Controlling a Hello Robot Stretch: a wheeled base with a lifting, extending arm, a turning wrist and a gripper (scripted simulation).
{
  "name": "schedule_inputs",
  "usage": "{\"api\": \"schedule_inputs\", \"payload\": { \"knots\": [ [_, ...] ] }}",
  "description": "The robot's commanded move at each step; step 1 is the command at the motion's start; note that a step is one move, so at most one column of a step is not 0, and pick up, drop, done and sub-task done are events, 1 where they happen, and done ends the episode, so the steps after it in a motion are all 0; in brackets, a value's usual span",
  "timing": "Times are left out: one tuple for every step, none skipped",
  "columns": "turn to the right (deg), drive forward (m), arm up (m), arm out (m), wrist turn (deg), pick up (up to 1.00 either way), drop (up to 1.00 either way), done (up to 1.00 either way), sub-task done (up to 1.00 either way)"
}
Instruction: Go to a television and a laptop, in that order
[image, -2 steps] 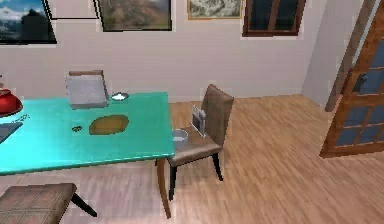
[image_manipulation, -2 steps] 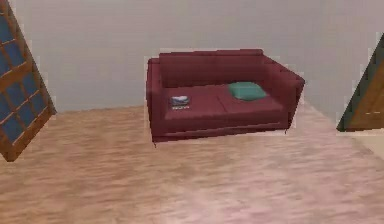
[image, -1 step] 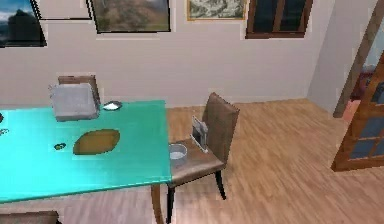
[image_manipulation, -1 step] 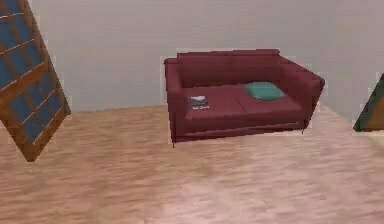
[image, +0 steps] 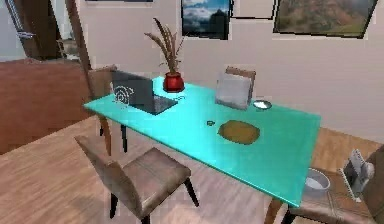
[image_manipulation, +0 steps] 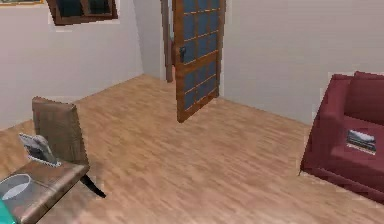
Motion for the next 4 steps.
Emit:
{"api": "schedule_inputs", "payload": {
  "knots": [
    [-45.0, 0.0, 0.0, 0.0, 0.0, 0.0, 0.0, 0.0, 0.0],
    [-9.0, 0.0, 0.0, 0.0, 0.0, 0.0, 0.0, 0.0, 0.0],
    [0.0, 1.0, 0.0, 0.0, 0.0, 0.0, 0.0, 0.0, 0.0],
    [-3.0, 0.0, 0.0, 0.0, 0.0, 0.0, 0.0, 0.0, 0.0]
  ]
}}
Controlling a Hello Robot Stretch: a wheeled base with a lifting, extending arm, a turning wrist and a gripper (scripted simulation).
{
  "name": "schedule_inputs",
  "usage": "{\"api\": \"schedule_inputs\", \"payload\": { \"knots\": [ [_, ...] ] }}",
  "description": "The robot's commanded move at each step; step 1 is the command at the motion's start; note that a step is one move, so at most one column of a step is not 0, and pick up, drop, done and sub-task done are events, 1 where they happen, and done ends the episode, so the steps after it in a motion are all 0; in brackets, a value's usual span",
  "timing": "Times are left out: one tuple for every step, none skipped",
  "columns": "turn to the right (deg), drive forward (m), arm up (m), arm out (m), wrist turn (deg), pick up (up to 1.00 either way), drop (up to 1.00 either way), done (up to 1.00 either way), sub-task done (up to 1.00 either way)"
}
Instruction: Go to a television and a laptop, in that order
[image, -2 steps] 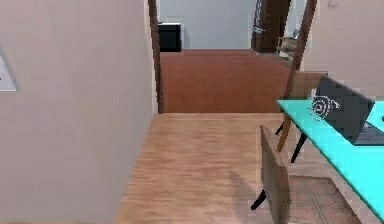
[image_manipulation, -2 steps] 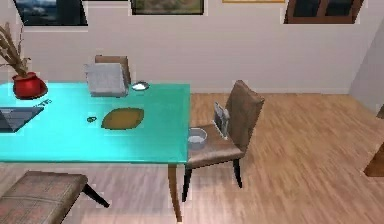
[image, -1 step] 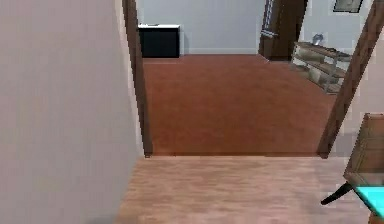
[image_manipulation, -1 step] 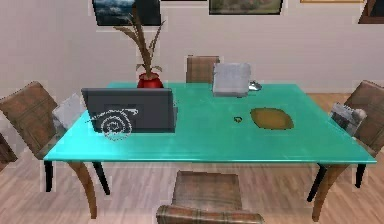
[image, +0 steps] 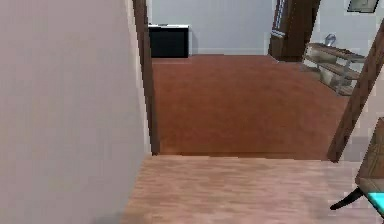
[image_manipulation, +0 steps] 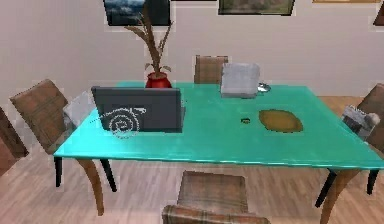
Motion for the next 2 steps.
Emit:
{"api": "schedule_inputs", "payload": {
  "knots": [
    [-18.0, 0.0, 0.0, 0.0, 0.0, 0.0, 0.0, 0.0, 0.0],
    [0.0, 0.2, 0.0, 0.0, 0.0, 0.0, 0.0, 0.0, 0.0]
  ]
}}
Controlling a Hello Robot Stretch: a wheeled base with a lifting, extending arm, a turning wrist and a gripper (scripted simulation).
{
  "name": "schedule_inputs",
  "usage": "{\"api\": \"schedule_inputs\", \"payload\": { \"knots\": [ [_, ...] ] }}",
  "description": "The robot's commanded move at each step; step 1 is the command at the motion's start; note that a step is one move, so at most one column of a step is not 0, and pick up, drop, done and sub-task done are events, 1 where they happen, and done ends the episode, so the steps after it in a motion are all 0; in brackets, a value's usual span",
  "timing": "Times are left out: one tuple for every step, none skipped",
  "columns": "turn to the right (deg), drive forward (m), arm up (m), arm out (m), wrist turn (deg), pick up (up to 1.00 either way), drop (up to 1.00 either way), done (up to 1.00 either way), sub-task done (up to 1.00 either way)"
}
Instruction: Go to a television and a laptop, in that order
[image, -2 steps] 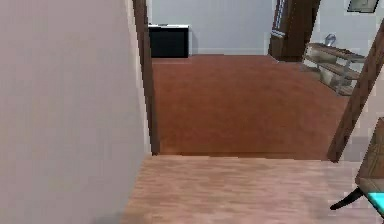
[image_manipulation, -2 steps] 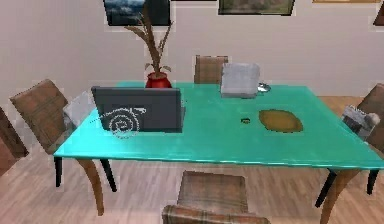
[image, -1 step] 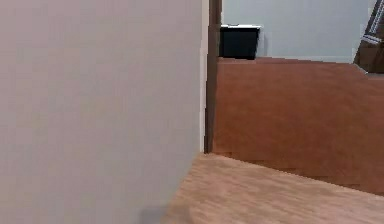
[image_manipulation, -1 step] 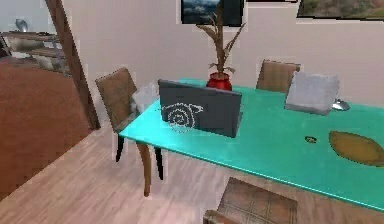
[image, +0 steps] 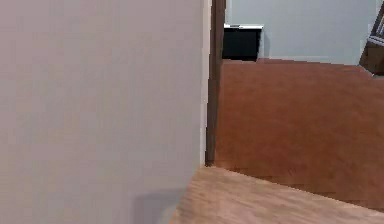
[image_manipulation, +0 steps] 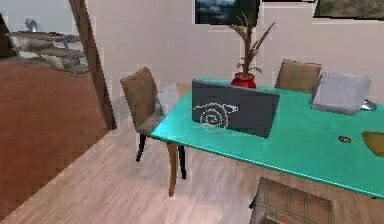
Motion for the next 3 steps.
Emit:
{"api": "schedule_inputs", "payload": {
  "knots": [
    [24.0, 0.0, 0.0, 0.0, 0.0, 0.0, 0.0, 0.0, 0.0],
    [0.0, 1.0, 0.0, 0.0, 0.0, 0.0, 0.0, 0.0, 0.0],
    [6.0, 0.0, 0.0, 0.0, 0.0, 0.0, 0.0, 0.0, 0.0]
  ]
}}
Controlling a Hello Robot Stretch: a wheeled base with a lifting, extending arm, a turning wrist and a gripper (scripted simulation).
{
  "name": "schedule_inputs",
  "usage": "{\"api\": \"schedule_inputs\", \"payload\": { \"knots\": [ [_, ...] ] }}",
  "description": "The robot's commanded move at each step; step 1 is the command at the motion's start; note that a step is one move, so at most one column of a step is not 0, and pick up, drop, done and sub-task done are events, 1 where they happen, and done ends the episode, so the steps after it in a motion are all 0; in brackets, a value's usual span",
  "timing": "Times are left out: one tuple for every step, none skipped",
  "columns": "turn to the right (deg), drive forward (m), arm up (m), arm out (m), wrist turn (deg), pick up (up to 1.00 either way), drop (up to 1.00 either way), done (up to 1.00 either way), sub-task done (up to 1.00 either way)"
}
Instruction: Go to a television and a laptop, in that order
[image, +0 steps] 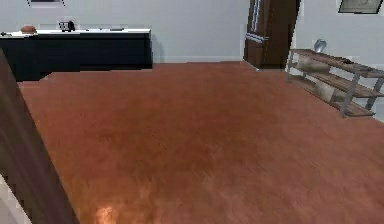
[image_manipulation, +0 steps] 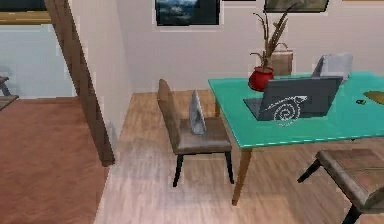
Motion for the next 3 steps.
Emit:
{"api": "schedule_inputs", "payload": {
  "knots": [
    [0.0, 0.75, 0.0, 0.0, 0.0, 0.0, 0.0, 0.0, 0.0],
    [-42.0, 0.0, 0.0, 0.0, 0.0, 0.0, 0.0, 0.0, 0.0],
    [0.0, 0.1, 0.0, 0.0, 0.0, 0.0, 0.0, 0.0, 0.0]
  ]
}}
